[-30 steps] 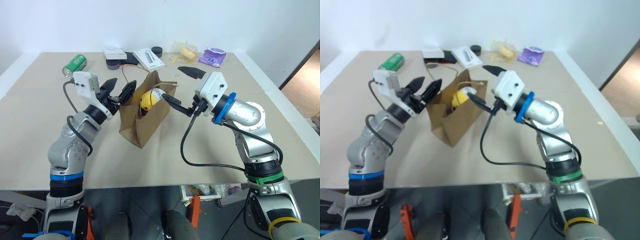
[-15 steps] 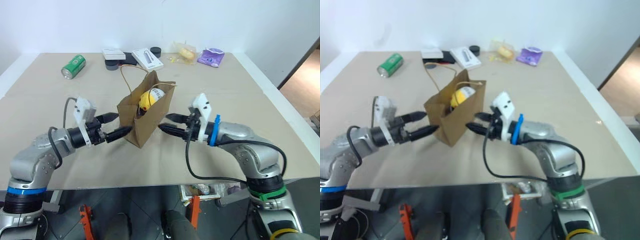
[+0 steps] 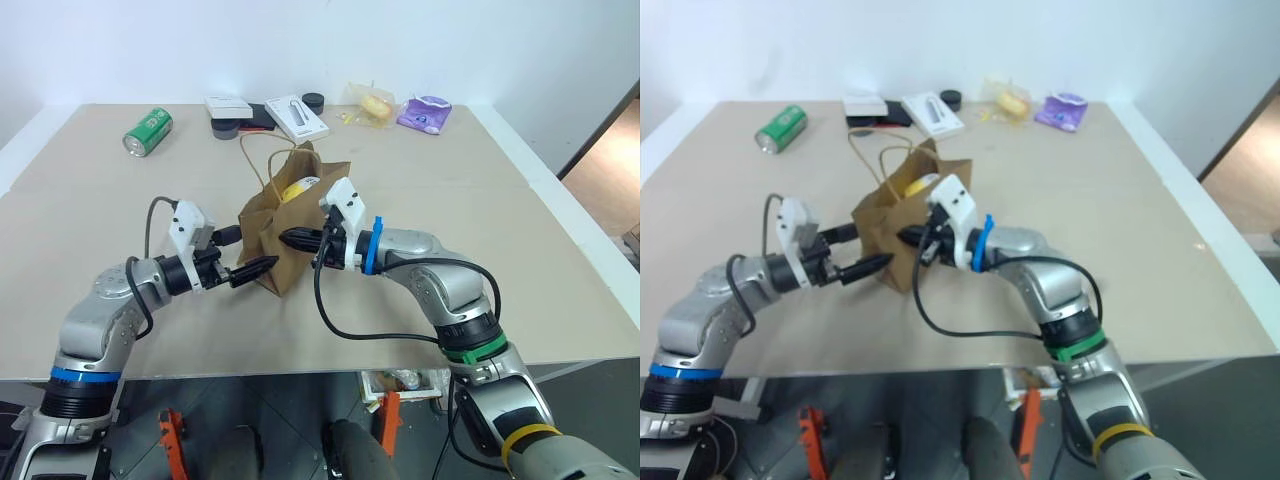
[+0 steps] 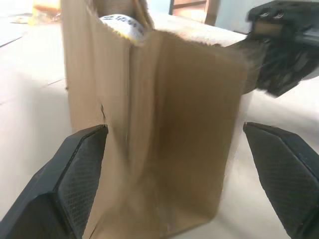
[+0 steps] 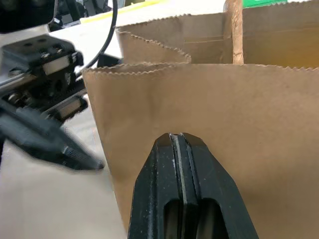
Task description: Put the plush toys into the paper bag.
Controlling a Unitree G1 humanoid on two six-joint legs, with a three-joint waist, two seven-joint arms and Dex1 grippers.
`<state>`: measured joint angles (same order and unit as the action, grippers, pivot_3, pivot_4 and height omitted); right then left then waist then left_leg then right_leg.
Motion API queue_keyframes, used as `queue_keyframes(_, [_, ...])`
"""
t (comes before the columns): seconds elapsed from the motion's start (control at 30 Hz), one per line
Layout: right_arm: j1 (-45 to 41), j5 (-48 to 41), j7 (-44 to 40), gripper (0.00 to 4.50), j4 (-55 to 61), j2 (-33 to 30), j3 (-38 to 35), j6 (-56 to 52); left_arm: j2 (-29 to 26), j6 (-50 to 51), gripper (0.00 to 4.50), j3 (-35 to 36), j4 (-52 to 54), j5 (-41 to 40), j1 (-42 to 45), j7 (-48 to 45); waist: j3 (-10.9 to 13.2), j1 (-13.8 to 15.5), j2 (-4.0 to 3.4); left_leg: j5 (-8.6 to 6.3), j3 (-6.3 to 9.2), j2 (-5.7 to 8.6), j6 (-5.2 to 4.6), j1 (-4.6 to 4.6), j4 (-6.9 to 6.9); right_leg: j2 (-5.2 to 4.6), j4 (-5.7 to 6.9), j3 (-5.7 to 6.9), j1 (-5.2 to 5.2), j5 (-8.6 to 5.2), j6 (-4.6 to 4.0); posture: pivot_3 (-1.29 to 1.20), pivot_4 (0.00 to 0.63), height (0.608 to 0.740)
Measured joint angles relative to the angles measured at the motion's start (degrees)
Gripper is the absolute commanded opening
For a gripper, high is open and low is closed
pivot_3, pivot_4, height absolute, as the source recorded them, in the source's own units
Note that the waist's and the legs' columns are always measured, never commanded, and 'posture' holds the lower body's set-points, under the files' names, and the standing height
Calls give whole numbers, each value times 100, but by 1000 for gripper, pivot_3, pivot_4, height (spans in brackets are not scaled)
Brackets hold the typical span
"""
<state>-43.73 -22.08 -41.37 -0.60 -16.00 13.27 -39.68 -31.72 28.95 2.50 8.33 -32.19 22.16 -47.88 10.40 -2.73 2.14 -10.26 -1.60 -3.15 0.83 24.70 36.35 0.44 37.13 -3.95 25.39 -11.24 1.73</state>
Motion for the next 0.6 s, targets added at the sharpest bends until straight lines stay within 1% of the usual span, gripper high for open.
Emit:
queue_keyframes(0.1, [-59,60,6,43,-179,128,0,73,184,-19,4500,-99,12,75,0,34,0,0,0,0,0,-2,0,-1,0,3,0,0,0,1,0,0,150,740])
queue_keyframes(0.33, [-224,116,33,43,-293,327,-7,144,410,-49,4500,-273,30,334,8,290,0,0,0,0,1,-7,0,-2,0,8,1,-1,0,3,-1,0,150,740])
queue_keyframes(0.53, [-224,125,33,43,-283,339,-11,143,821,-248,4500,-232,-269,709,275,919,0,2,0,0,1,-6,0,-2,1,8,1,-1,-1,11,10,0,150,740])
queue_keyframes(0.57, [-225,126,39,0,-270,337,-26,145,878,-289,3952,-219,-322,742,295,996,0,2,0,0,1,-6,0,-2,1,8,1,-1,-1,12,12,0,150,740])
queue_keyframes(0.6, [-224,125,39,0,-244,326,-40,145,910,-307,3707,-216,-335,751,295,1046,0,2,0,0,1,-6,0,-2,1,8,1,-1,-1,13,15,0,150,740])
